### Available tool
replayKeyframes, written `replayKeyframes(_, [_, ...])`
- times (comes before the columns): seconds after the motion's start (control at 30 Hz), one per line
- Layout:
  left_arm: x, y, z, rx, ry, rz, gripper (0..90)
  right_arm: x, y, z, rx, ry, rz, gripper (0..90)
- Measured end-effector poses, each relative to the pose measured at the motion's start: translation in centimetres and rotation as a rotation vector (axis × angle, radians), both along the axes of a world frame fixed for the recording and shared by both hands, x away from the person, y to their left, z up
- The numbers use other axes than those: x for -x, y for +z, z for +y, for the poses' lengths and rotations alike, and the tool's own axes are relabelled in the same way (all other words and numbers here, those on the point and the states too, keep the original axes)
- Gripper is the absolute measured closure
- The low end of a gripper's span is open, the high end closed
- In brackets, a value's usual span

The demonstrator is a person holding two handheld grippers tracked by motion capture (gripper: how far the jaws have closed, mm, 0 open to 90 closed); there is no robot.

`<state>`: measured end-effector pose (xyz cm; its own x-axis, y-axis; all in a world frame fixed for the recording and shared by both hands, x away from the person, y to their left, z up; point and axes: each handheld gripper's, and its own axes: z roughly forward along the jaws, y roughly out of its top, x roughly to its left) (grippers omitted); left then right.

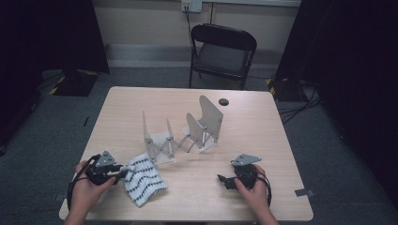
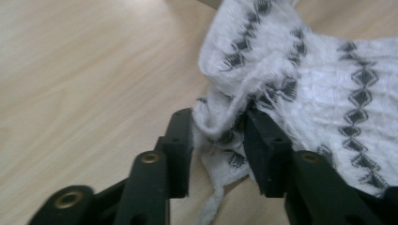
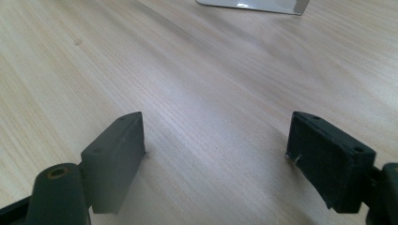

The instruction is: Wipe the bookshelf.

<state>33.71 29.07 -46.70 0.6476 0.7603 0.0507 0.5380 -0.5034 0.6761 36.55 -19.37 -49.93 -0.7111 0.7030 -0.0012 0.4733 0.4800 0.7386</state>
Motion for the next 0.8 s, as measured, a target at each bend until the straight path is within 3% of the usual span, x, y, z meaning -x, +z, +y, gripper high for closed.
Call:
replayKeyframes(0.1, [0.2,0.8,0.1,0.039,0.026,-0.036,56.2,0.0,0.0,0.0,0.000,0.000,0.000,19.1])
replayKeyframes(0.2, [0.4,1.8,0.0,0.073,0.014,-0.060,54.7,0.0,0.0,0.0,0.000,-0.001,0.001,19.1])
replayKeyframes(0.37, [0.8,2.3,-1.6,0.098,-0.052,-0.054,54.5,0.0,0.0,0.0,0.000,-0.001,0.001,19.1])
replayKeyframes(0.43, [0.8,2.2,-2.2,0.114,-0.065,-0.050,53.1,0.0,0.0,0.0,0.000,-0.001,0.000,19.1])
replayKeyframes(0.57, [0.7,1.0,-3.8,0.101,-0.111,-0.010,49.8,0.0,0.0,0.0,0.000,-0.001,0.001,19.0])
replayKeyframes(0.77, [0.2,-0.6,-4.6,0.066,-0.118,0.021,40.0,0.0,0.0,0.0,0.000,-0.001,0.001,19.1])
replayKeyframes(0.8, [0.3,-0.8,-4.6,0.077,-0.110,0.026,38.9,0.0,0.0,0.0,0.000,-0.001,0.001,19.0])
